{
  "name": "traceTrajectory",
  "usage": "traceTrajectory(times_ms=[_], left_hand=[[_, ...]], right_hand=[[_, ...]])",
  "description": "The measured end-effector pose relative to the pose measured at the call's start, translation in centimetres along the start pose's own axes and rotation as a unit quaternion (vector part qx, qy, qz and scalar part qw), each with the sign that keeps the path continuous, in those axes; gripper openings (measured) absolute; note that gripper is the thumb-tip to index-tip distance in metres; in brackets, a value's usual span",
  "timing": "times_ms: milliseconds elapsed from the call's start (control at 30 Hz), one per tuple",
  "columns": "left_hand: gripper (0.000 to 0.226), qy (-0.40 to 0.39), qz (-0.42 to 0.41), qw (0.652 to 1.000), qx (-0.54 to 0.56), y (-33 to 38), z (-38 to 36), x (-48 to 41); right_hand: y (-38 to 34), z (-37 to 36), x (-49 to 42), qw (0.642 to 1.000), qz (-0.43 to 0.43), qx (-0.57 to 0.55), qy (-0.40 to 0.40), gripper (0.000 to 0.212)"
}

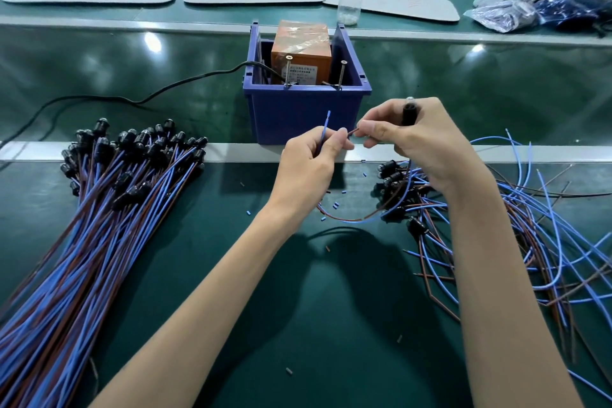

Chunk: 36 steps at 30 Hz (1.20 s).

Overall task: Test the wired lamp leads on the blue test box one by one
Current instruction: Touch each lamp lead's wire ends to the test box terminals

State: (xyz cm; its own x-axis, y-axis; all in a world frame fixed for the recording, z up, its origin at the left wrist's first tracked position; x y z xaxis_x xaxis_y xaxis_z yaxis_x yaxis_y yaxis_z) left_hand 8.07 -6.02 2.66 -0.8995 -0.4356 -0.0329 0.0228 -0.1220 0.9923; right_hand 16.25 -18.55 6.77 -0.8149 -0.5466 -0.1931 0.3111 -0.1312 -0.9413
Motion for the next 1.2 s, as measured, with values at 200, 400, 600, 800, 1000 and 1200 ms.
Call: traceTrajectory(times_ms=[200, 400, 600, 800, 1000, 1200], left_hand=[[0.033, -0.014, 0.021, 0.999, -0.045, 0.1, 0.1, 0.0], [0.036, 0.007, 0.063, 0.997, -0.054, 0.2, 0.2, 0.0], [0.036, 0.004, 0.088, 0.996, -0.029, 0.5, 1.1, -0.5], [0.023, -0.009, 0.097, 0.994, -0.040, 0.1, 1.7, -0.5], [0.015, 0.022, 0.064, 0.996, -0.054, -0.5, 1.8, -0.6], [0.031, 0.014, 0.048, 0.992, -0.115, -0.4, 1.2, -0.4]], right_hand=[[1.2, -0.7, -0.7, 0.995, -0.050, 0.084, 0.019, 0.022], [2.1, 1.1, -0.9, 0.989, -0.088, 0.062, 0.102, 0.024], [2.0, 0.0, -0.3, 0.996, -0.073, 0.043, 0.024, 0.011], [2.8, -0.9, -0.2, 0.987, -0.100, 0.057, -0.108, 0.009], [2.9, -0.4, -0.3, 0.988, -0.104, 0.011, -0.111, 0.027], [1.6, -0.1, -0.5, 0.997, -0.027, 0.067, 0.004, 0.006]])
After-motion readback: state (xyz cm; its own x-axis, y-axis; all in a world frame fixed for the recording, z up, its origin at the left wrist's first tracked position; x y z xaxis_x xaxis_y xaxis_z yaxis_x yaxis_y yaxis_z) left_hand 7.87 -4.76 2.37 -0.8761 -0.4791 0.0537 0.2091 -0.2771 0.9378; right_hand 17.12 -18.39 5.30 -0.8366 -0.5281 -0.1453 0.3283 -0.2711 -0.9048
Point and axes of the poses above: each hand's wrist, its own x-axis away from the middle knuckle, its own z-axis out of the back of the hand, y = z × x, the point moved 1 cm from there along -x, towards the middle knuckle, and after that the axes turned 5 degrees about z, right-handed, at the moved point
